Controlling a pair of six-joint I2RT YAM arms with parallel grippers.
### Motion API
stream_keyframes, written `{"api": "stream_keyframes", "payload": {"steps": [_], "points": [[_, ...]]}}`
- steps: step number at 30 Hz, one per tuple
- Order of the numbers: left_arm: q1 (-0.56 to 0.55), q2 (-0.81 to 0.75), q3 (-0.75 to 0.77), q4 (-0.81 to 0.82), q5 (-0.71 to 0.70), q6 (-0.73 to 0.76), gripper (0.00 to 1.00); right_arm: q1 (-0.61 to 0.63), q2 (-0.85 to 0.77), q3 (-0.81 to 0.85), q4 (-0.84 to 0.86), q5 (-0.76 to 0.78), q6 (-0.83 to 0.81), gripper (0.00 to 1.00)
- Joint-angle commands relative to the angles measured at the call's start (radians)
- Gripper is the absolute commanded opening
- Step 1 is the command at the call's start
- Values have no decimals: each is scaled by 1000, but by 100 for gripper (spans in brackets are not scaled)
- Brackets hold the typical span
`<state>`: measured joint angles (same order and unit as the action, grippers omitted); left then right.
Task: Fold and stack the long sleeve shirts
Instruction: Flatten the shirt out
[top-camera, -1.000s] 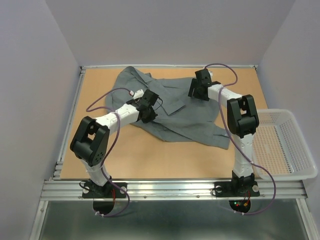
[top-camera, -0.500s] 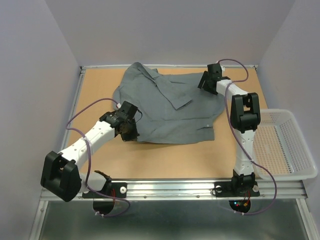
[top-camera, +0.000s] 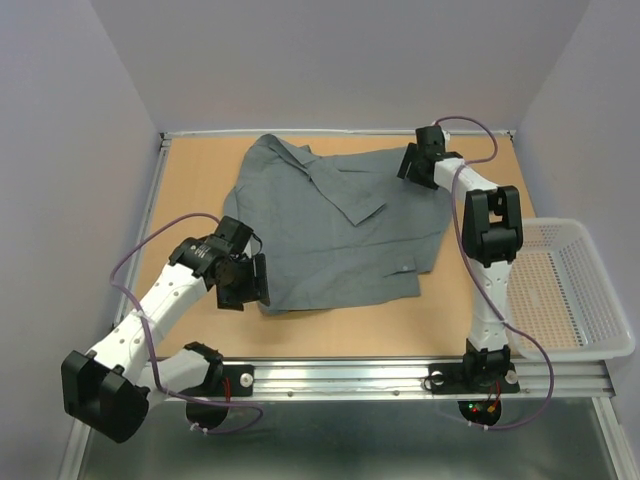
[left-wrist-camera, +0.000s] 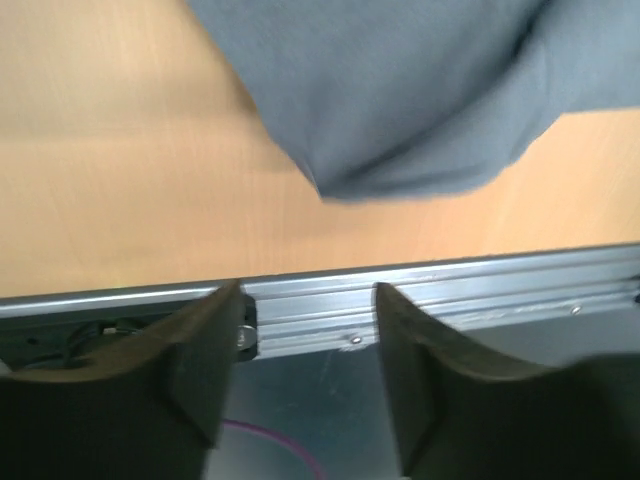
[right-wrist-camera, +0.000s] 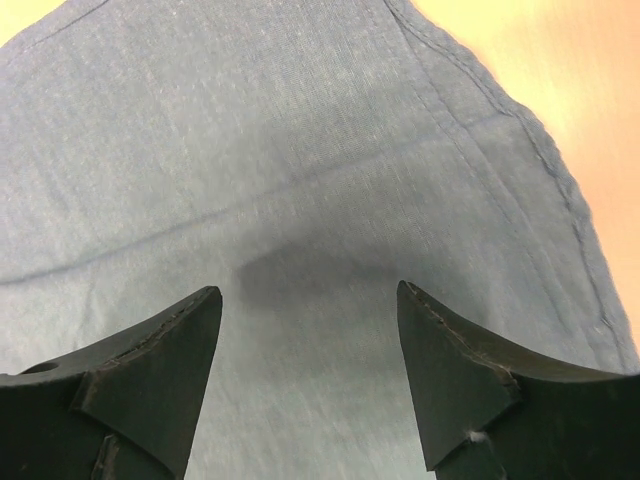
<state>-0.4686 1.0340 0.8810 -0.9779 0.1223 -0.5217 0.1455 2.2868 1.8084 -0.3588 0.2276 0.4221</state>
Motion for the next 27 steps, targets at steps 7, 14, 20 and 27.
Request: {"api": "stream_keyframes", "payload": {"steps": [7, 14, 20, 27], "points": [[70, 118, 297, 234, -1, 40, 88, 5, -378, -240, -35, -42, 9, 76], [120, 501, 305, 593, 16, -24, 81, 5, -601, -530, -66, -51, 102, 73], [171, 817, 383, 682, -68, -37, 80, 5, -696, -685, -66, -69, 167, 72], [310, 842, 277, 720, -93, -70, 80, 6, -742, -773, -69, -114, 222, 72]]}}
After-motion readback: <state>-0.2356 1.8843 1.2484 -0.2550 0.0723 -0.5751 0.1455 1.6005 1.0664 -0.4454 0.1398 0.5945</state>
